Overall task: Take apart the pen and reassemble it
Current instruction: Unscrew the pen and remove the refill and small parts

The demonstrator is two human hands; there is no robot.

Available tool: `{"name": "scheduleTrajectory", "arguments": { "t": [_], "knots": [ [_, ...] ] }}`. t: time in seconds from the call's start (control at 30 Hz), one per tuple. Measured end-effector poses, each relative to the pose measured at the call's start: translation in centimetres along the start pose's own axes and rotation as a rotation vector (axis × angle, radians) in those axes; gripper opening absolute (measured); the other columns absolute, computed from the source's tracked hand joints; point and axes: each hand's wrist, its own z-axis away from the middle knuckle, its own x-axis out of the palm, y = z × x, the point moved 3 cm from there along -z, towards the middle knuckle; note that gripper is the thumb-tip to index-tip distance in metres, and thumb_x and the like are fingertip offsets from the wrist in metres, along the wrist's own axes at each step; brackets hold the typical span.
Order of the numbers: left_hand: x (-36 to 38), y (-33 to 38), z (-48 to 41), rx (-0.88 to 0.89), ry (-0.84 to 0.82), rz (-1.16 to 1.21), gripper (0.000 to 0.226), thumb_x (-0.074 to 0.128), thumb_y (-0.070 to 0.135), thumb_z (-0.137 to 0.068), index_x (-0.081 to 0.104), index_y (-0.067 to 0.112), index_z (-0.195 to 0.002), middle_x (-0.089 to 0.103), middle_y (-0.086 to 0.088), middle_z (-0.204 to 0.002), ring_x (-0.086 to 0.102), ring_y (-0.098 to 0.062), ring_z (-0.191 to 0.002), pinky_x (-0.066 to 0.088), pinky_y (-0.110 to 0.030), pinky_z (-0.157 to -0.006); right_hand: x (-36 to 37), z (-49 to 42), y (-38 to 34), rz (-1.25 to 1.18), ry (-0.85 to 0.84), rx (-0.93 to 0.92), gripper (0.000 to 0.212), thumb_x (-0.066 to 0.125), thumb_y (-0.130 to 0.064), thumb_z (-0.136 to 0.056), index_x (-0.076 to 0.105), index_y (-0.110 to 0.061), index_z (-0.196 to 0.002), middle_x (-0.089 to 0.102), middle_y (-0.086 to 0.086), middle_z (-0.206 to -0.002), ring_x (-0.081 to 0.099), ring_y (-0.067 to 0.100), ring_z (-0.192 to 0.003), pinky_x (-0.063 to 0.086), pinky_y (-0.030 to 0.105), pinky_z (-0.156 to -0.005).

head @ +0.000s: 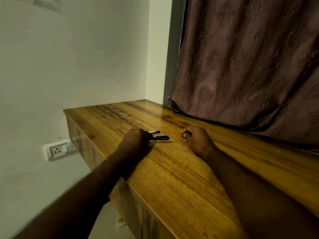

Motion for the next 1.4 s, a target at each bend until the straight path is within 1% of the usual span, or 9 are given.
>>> {"name": "scheduleTrajectory", "arguments": {
  "t": [0.17,0.6,0.7,0.9,1.03,1.13,1.2,1.3,1.4],
  "knots": [
    [0.4,-0.4,-0.2,-0.005,0.006,0.001,0.017,0.065,0.031,-0.082,0.074,0.018,-0.087,0.071,-0.006,-0.073,0.066,-0.02,-0.063,0.049,-0.028,-0.058,0.2,0.2,-0.2,0.156,-0.055,-0.046,0.021,0.057,-0.003,-0.091,0.073,-0.007,-0.102,0.072,0.008,-0.11,0.062,0.019,-0.107,0.04,0.019,-0.086],
    [0.5,-0.7,-0.2,-0.029,-0.111,0.033,0.02,0.065,0.026,-0.083,0.071,0.02,-0.102,0.071,-0.006,-0.093,0.06,-0.014,-0.072,0.046,-0.025,-0.066,0.3,0.1,-0.3,0.189,-0.075,-0.094,0.027,0.057,-0.002,-0.09,0.07,-0.009,-0.113,0.068,0.007,-0.12,0.06,0.02,-0.112,0.04,0.021,-0.088],
    [0.6,-0.8,-0.3,-0.037,-0.105,0.039,0.019,0.065,0.026,-0.083,0.071,0.022,-0.101,0.07,-0.004,-0.092,0.055,-0.009,-0.07,0.042,-0.022,-0.066,0.4,0.1,0.0,0.187,-0.072,-0.094,0.026,0.055,-0.005,-0.091,0.07,-0.011,-0.112,0.068,0.007,-0.119,0.062,0.02,-0.106,0.046,0.026,-0.084],
    [0.8,-0.8,-0.3,-0.051,-0.104,0.038,0.017,0.064,0.027,-0.084,0.071,0.023,-0.098,0.061,0.007,-0.08,0.054,-0.004,-0.064,0.037,-0.015,-0.057,0.6,0.1,0.3,0.148,-0.085,-0.065,0.028,0.052,-0.004,-0.092,0.067,-0.011,-0.114,0.062,0.002,-0.1,0.056,0.015,-0.088,0.039,0.023,-0.071],
    [0.8,-0.9,-0.3,-0.048,-0.093,0.028,0.015,0.065,0.029,-0.083,0.071,0.023,-0.096,0.066,0.003,-0.083,0.056,-0.006,-0.065,0.039,-0.017,-0.06,0.6,0.1,0.5,0.11,-0.056,-0.053,0.029,0.052,-0.005,-0.091,0.066,-0.013,-0.116,0.062,-0.001,-0.096,0.058,0.015,-0.082,0.041,0.023,-0.064],
    [0.9,-1.0,-0.4,-0.05,-0.094,0.036,0.015,0.064,0.031,-0.083,0.069,0.023,-0.095,0.067,0.002,-0.087,0.058,-0.007,-0.069,0.042,-0.019,-0.061,-0.1,0.4,-0.1,0.051,0.104,-0.096,0.013,0.057,-0.01,-0.091,0.07,-0.013,-0.095,0.069,-0.001,-0.089,0.061,0.01,-0.079,0.044,0.024,-0.068],
    [1.0,-1.0,-0.4,-0.057,-0.081,0.049,0.016,0.065,0.033,-0.083,0.069,0.023,-0.094,0.069,0.001,-0.087,0.061,-0.01,-0.071,0.046,-0.024,-0.062,-0.2,0.7,-0.7,-0.052,0.16,-0.106,0.011,0.063,-0.015,-0.089,0.067,-0.014,-0.079,0.063,-0.01,-0.07,0.054,-0.001,-0.062,0.039,0.021,-0.06],
    [1.1,-0.8,-0.3,-0.054,-0.053,0.06,0.017,0.067,0.033,-0.082,0.067,0.023,-0.095,0.07,0.0,-0.086,0.063,-0.012,-0.072,0.047,-0.025,-0.061,0.6,1.2,-1.5,-0.228,0.049,-0.044,0.019,0.068,-0.019,-0.087,0.063,-0.015,-0.069,0.056,-0.007,-0.059,0.048,0.005,-0.053,0.041,0.023,-0.054],
    [0.9,-0.6,-0.3,-0.055,-0.043,0.061,0.02,0.069,0.03,-0.081,0.067,0.02,-0.098,0.071,-0.003,-0.088,0.064,-0.014,-0.073,0.048,-0.026,-0.062,1.3,1.6,-1.8,-0.33,-0.075,0.007,0.012,0.067,-0.015,-0.088,0.067,-0.004,-0.083,0.056,0.003,-0.065,0.046,0.011,-0.046,0.041,0.022,-0.042]
  ]
}}
